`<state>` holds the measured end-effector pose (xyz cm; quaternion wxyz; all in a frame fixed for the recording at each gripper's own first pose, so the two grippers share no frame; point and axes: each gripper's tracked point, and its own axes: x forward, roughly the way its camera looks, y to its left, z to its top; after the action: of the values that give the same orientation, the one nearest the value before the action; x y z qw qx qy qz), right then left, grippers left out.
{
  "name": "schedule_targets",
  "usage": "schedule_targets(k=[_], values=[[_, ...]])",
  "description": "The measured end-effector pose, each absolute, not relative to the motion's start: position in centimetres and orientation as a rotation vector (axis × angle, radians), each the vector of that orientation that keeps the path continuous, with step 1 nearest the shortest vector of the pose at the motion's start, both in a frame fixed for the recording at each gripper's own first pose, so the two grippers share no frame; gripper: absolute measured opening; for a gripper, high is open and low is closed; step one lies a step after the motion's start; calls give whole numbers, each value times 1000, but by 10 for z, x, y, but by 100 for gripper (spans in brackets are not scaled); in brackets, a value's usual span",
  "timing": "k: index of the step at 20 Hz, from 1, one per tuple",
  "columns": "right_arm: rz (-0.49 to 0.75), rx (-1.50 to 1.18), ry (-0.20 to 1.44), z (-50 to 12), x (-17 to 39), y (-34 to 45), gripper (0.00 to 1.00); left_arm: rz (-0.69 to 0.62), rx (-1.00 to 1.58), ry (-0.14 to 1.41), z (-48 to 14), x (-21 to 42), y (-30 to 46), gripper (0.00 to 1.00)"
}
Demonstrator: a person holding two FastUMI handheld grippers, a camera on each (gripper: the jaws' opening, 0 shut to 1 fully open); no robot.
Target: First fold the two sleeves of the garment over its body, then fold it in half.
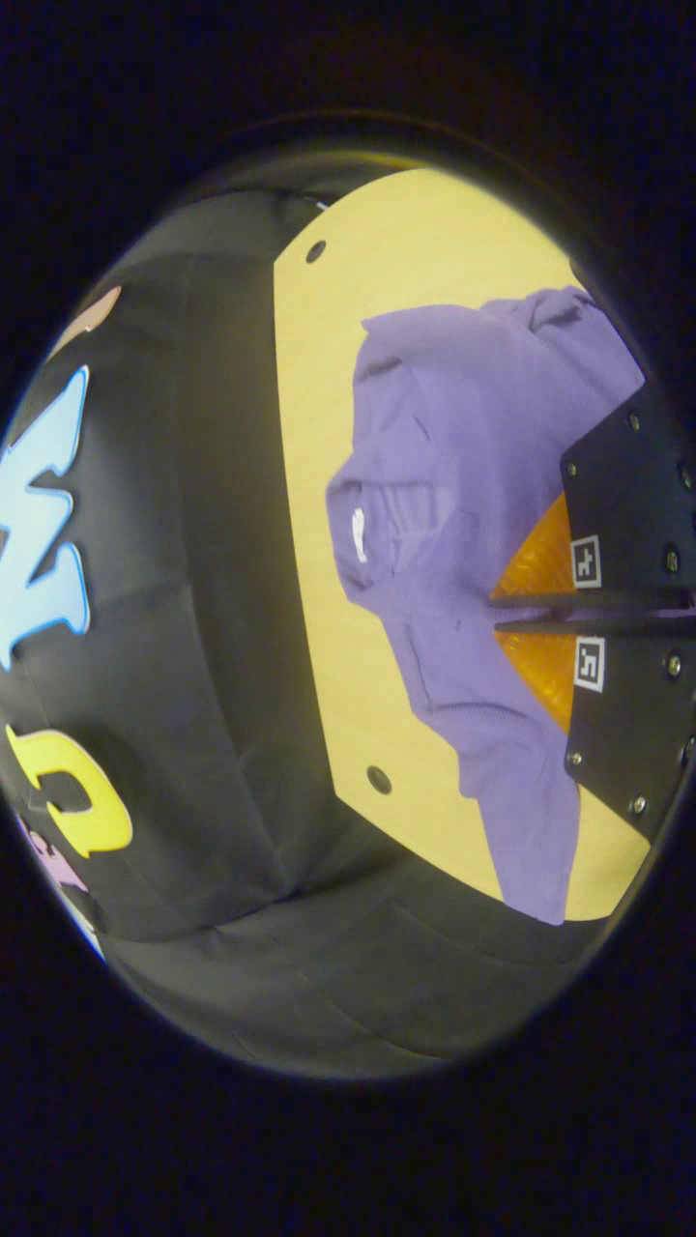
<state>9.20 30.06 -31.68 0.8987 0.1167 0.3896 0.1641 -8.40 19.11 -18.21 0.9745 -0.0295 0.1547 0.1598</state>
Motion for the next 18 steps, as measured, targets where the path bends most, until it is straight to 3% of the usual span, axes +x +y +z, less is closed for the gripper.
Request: schedule_targets(k=[3, 9, 10, 11, 16, 18], values=[[368, 190, 846, -334, 82, 329, 4, 331, -69, 326, -198, -86, 211, 97], [390, 104, 924, -372, 60, 354, 4, 319, -100, 350, -236, -82, 235, 100], [407, 106, 939, -376, 55, 361, 16, 319, -101, 355, -243, -80, 238, 97], [421, 104, 943, -374, 51, 364, 21, 319, -98, 361, -251, -78, 241, 97], [428, 84, 925, -360, 45, 369, 80, 318, -124, 394, -288, -67, 252, 100], [428, 95, 919, -352, 44, 369, 80, 329, -144, 407, -306, -62, 261, 97]])
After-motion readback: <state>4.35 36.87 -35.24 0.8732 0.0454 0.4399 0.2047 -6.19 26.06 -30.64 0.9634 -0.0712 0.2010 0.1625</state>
